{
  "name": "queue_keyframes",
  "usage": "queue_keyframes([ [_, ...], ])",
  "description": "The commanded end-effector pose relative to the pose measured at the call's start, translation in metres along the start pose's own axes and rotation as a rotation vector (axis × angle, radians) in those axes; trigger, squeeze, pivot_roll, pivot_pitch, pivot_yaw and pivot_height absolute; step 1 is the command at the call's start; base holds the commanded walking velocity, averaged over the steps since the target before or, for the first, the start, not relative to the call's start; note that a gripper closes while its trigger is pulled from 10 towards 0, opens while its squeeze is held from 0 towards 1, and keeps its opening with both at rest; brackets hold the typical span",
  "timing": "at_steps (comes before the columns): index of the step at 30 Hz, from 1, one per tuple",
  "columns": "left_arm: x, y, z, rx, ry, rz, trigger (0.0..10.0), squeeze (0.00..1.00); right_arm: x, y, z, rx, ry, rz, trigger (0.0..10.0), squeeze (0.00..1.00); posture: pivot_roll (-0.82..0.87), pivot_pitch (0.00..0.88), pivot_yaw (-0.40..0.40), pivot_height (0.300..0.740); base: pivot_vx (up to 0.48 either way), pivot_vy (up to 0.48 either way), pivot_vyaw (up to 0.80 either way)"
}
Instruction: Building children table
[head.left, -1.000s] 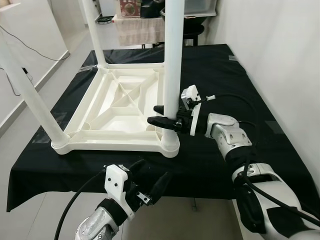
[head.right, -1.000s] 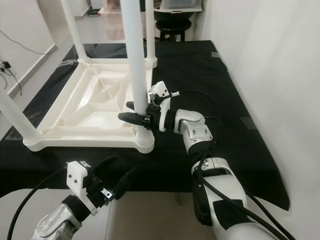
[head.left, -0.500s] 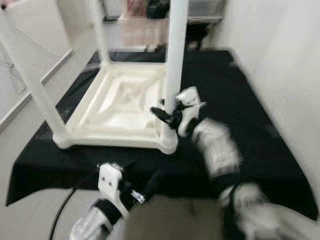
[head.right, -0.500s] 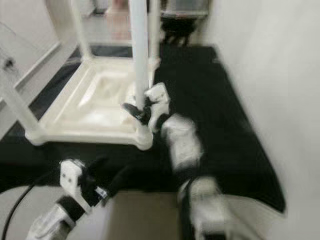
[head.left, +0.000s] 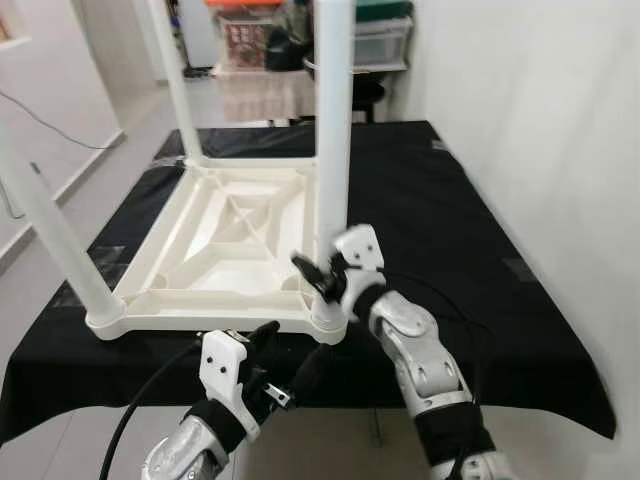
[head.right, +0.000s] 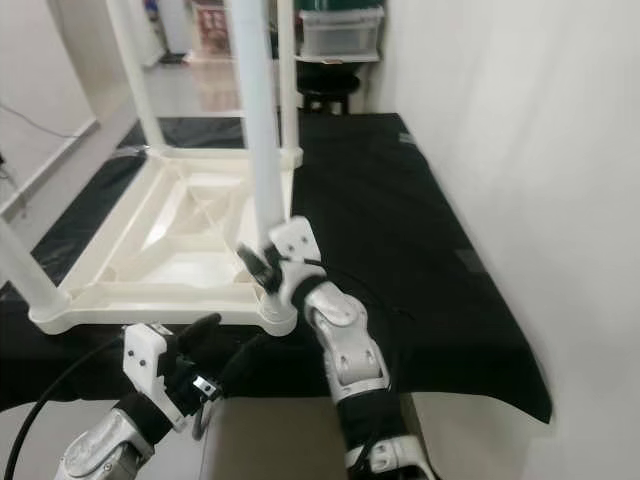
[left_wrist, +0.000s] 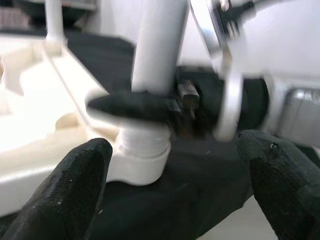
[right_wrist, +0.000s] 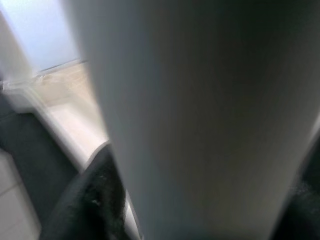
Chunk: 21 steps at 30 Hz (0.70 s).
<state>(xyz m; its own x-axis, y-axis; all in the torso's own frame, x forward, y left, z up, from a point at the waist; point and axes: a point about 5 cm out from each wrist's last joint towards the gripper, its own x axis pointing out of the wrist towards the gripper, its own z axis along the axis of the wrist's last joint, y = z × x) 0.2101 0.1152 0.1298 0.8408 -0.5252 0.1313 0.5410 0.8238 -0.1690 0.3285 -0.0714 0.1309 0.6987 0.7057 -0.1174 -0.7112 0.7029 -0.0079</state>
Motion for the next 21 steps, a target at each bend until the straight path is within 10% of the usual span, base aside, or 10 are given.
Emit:
queue_keyframes([
  [1, 0.001, 0.002, -0.003, -0.006, 0.017, 0.007, 10.0, 0.0, 0.005, 0.012, 0.013, -0.001, -0.05, 0.127, 10.0, 1.0, -0.02, 0.083, 0.006, 0.74, 0.0, 0.0, 0.0],
  [3, 0.001, 0.002, -0.003, -0.007, 0.019, 0.006, 10.0, 0.0, 0.005, 0.014, 0.022, -0.006, -0.059, 0.23, 10.0, 1.0, -0.02, 0.076, 0.01, 0.74, 0.0, 0.0, 0.0],
  [4, 0.002, 0.003, -0.004, -0.007, 0.02, 0.005, 10.0, 0.0, 0.003, 0.011, 0.031, -0.058, -0.061, 0.334, 10.0, 0.0, -0.01, 0.07, 0.009, 0.74, 0.0, 0.0, 0.0],
  [9, 0.005, 0.005, -0.005, 0.0, 0.022, 0.008, 10.0, 0.0, 0.001, -0.008, 0.045, -0.182, -0.024, 0.602, 10.0, 0.0, 0.0, 0.059, 0.006, 0.74, 0.0, 0.0, 0.0],
  [14, 0.005, 0.006, -0.006, 0.003, 0.022, 0.013, 10.0, 0.0, 0.009, -0.022, 0.053, -0.108, -0.014, 0.61, 10.0, 0.0, 0.01, 0.053, 0.005, 0.74, 0.0, 0.0, 0.0],
  [15, 0.005, 0.006, -0.006, 0.003, 0.022, 0.014, 10.0, 0.0, 0.01, -0.024, 0.053, -0.096, -0.01, 0.607, 2.9, 0.0, 0.01, 0.05, 0.004, 0.74, 0.0, 0.0, 0.0],
  [16, 0.005, 0.006, -0.006, 0.003, 0.022, 0.015, 10.0, 0.0, 0.011, -0.026, 0.054, -0.088, -0.006, 0.604, 2.9, 0.0, 0.01, 0.05, 0.004, 0.74, 0.0, 0.0, 0.0],
  [17, 0.005, 0.006, -0.006, 0.003, 0.022, 0.015, 10.0, 0.0, 0.011, -0.028, 0.053, -0.071, -0.002, 0.605, 0.0, 0.0, 0.01, 0.049, 0.003, 0.74, 0.0, 0.0, 0.0],
  [21, 0.006, 0.006, -0.007, 0.003, 0.022, 0.015, 10.0, 0.0, 0.01, -0.029, 0.053, -0.058, 0.0, 0.614, 0.0, 0.0, 0.01, 0.049, 0.003, 0.74, 0.0, 0.0, 0.0],
])
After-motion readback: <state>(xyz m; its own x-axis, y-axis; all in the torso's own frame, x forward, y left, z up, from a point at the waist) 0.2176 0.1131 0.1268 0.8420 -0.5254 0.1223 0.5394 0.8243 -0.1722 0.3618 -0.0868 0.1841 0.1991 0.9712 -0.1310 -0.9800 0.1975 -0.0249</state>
